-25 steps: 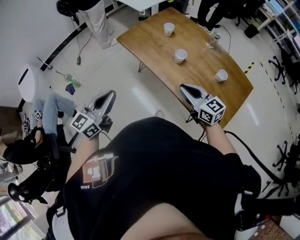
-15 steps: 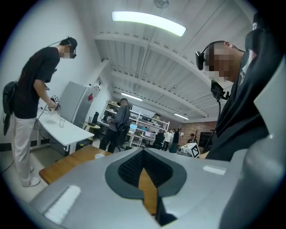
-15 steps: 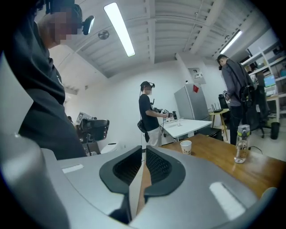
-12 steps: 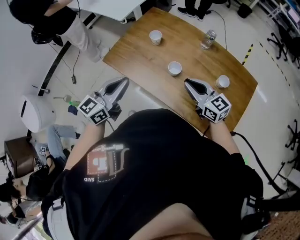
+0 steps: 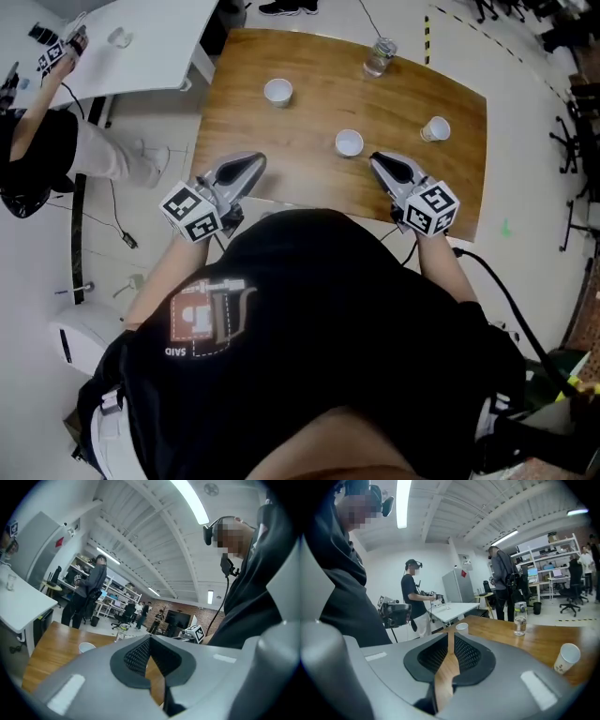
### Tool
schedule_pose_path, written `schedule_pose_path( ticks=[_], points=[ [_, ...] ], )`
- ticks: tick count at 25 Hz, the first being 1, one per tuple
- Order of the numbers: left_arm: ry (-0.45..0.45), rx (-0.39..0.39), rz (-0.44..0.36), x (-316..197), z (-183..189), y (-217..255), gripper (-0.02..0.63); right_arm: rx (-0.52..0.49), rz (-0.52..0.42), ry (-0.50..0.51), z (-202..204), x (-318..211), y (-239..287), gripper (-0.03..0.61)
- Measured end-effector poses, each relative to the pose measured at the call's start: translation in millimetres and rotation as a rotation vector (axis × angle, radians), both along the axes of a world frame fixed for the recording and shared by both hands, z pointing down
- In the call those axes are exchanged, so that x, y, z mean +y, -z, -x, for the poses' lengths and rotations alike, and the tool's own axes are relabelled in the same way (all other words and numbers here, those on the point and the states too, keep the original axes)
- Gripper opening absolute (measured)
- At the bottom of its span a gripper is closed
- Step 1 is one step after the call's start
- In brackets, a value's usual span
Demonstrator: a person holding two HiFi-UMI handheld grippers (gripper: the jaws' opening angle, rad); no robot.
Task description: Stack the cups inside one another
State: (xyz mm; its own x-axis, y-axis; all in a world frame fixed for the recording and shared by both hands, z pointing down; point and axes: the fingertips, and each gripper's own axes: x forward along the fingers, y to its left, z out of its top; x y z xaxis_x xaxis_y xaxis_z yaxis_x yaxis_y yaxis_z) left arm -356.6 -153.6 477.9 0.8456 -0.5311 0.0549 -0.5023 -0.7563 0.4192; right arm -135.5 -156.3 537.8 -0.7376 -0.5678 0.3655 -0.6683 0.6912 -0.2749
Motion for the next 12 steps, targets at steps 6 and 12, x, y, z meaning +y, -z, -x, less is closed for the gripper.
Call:
schedule_pose_path(
  ticks=[6, 12],
  points=[
    [-0.069, 0.022, 0.013, -20.7, -6.9, -1.9, 0.005, 0.125, -0.01, -0.005, 9.7, 6.3, -20.2, 0.078],
    [-0.015, 0.019, 0.045, -29.0, -13.7, -12.1, 0.005, 0.335, -0.005, 0.151, 20.9, -14.5, -83.8, 0.101]
  ],
)
